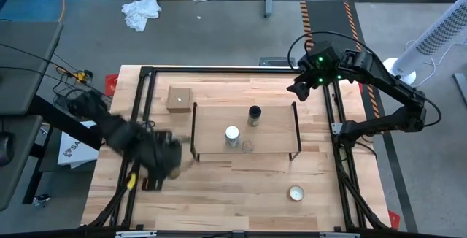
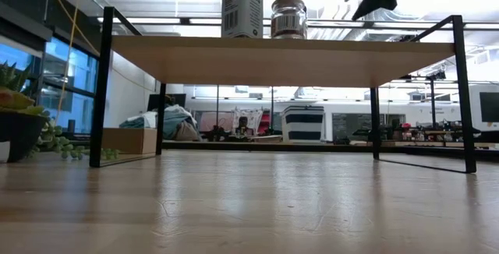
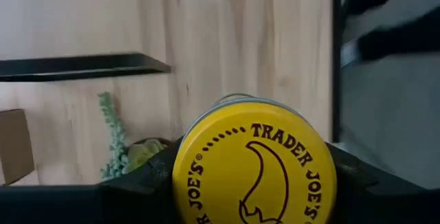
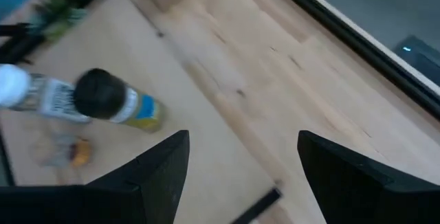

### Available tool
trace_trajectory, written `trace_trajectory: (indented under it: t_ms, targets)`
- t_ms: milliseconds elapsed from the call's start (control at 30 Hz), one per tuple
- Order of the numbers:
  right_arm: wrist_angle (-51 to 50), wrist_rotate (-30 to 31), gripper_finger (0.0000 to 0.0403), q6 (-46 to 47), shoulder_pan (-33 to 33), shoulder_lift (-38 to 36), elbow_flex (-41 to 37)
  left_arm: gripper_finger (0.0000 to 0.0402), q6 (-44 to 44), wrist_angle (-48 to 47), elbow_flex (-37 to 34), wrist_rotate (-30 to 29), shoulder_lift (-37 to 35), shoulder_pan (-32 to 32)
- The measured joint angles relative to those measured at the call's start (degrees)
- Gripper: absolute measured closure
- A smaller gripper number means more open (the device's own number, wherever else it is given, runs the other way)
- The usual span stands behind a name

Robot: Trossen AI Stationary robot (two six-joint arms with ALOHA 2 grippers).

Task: Shelf spices
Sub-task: Remove the yellow seasoning bottle from the shelf

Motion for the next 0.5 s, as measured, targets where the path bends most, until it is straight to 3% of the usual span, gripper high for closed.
trace_trajectory:
  t_ms: [200,333,500]
  targets:
    - [2.06,-7.45,0.0134,3.37,0.0,0.0,0.0,0.0191,-1.13,15.3,-16.96,-2.02,2.28,-6.82]
    - [3.41,-15.24,0.0134,8.44,0.5,0.0,0.0,0.0191,-1.28,24.02,-28.52,-6.17,2.19,-7.07]
    - [4.11,-16.83,0.0134,13.63,3.13,0.0,0.0,0.0184,-0.03,35.85,-38.57,-6.51,2.18,-4.98]
